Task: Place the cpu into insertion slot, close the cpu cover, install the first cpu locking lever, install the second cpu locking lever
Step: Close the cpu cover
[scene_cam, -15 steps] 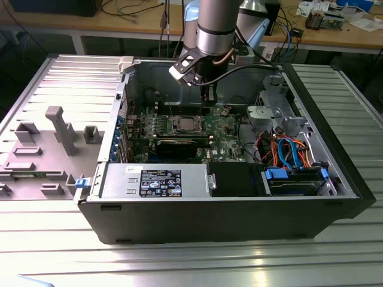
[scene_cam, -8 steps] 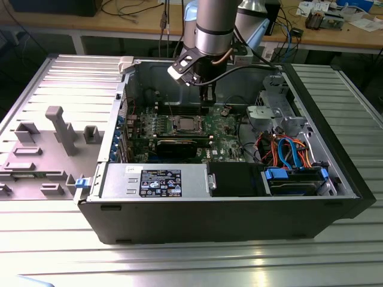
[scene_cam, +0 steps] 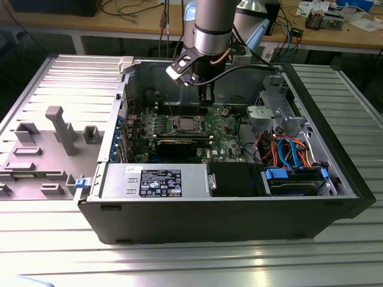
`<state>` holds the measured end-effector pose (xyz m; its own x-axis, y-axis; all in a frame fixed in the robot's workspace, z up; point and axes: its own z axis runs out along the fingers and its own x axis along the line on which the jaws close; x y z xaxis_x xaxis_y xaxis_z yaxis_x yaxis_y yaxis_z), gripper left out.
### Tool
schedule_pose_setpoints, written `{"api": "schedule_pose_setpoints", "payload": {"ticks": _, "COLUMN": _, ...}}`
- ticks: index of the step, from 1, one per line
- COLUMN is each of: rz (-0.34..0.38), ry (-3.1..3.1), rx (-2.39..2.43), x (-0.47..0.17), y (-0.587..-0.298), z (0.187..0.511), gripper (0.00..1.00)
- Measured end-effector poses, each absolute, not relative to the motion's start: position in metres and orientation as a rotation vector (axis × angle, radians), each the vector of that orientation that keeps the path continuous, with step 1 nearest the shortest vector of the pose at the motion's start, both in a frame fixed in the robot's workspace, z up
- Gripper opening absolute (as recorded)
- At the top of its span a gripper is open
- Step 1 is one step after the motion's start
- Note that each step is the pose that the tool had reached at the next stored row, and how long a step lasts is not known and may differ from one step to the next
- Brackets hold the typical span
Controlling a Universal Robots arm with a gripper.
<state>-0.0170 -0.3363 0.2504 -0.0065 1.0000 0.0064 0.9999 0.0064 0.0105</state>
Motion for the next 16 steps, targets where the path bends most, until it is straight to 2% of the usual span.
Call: {"api": "schedule_pose_setpoints", "payload": {"ticks": 16, "rz": 0.019, "ry": 2.226, "rx": 2.212, "x": -0.0244, "y": -0.3363, "z": 0.2504, "gripper": 0.11}}
